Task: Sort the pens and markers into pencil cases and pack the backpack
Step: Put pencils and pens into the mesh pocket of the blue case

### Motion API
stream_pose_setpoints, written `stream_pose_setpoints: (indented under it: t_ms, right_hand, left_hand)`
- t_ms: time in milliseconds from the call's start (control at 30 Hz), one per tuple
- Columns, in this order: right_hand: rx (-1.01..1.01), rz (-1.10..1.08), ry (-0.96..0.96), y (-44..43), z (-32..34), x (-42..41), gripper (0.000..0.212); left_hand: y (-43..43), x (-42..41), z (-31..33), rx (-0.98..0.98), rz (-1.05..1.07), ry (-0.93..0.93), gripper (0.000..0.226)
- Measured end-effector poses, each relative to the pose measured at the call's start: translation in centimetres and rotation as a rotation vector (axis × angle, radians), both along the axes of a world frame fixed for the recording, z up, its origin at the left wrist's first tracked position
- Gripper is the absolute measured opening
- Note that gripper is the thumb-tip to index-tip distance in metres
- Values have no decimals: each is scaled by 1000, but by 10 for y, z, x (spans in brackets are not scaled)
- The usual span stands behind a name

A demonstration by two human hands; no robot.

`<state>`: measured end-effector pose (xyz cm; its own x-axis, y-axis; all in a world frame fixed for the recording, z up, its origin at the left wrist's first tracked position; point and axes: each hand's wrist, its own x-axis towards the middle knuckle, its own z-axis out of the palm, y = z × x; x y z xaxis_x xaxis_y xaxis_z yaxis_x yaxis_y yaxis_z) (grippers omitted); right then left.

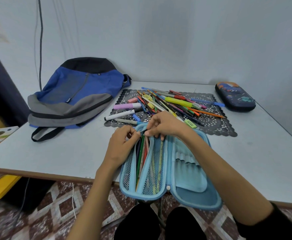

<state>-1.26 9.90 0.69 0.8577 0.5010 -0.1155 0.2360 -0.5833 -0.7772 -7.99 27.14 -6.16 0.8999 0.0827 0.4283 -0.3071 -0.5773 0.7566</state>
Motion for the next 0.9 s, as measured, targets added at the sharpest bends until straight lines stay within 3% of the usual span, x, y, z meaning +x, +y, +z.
stream_pose_setpoints:
  t_ms: [200, 400, 900]
  right_hand:
    - [-65, 95, 19, 1, 3, -2, 21]
    - [-113, 166, 61, 1, 10, -1, 12]
    - [-168, 263, 86, -5, 11, 2, 19]
  left_hand:
    - [0, 0, 1, 16, 1, -5, 38]
    - [0, 0, 1, 11, 2, -3, 39]
    - [0, -1, 2, 1, -11, -12, 39]
